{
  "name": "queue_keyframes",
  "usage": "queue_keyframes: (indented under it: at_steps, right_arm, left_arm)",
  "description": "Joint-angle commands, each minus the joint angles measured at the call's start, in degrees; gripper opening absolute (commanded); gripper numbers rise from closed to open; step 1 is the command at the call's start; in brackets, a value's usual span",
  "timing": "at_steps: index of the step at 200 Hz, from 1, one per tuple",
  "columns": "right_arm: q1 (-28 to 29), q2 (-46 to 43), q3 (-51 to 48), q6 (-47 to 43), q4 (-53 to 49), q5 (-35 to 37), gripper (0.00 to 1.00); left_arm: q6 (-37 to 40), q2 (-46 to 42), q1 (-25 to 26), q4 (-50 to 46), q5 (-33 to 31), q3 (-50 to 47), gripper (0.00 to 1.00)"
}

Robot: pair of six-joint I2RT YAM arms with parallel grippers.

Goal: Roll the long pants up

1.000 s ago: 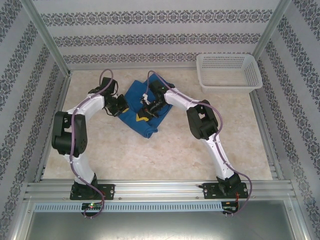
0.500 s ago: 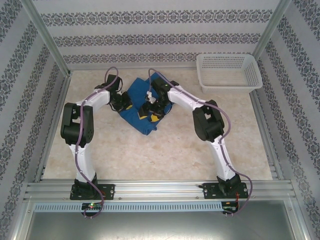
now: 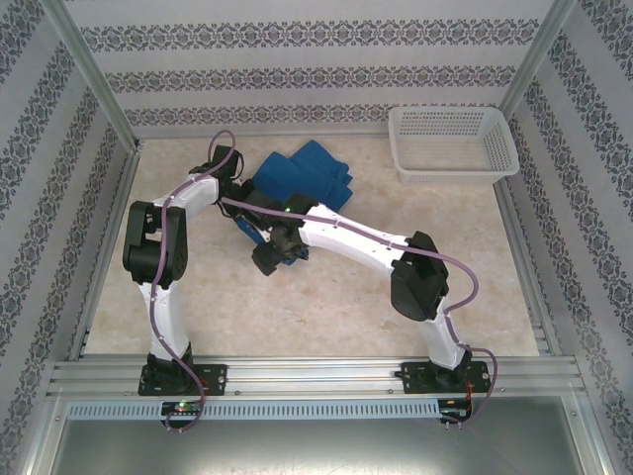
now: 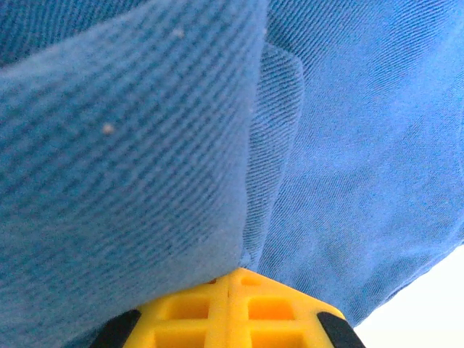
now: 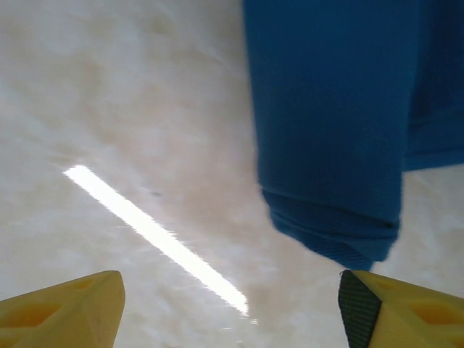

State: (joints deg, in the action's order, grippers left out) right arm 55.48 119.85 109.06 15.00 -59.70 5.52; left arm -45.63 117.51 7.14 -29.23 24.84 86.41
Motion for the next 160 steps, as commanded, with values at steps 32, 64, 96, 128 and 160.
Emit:
queue_keyframes:
  at_steps: [32,64,96,128,160]
  right_arm:
    - [-0.3,2.6,-3.7,-3.9,-2.0,24.8,0.94]
    - [-0.3,3.0,-4.2,-4.7,0.1,24.6,0.94]
    - [-0.1,4.1,-3.3,-3.3,1.3,20.4,0.93]
    - [0.8,4.1,-2.7,-0.6,1.8,17.0,0.92]
    - [1.8,4.0,-1.7,1.5,1.6,15.1,0.92]
  left_arm:
    - [0.7,1.4,-0.4,-1.4,-4.3,0.5,0.0]
    - [0.5,1.3,-0.4,-1.4,-4.1,0.5,0.0]
    - [0.6,1.3,-0.3,-1.7,-4.3,0.6,0.0]
    - [0.6,1.1,-0.4,-1.9,-4.6,0.8,0.0]
    - [0.6,1.2,-0.4,-1.8,-4.5,0.7,0.0]
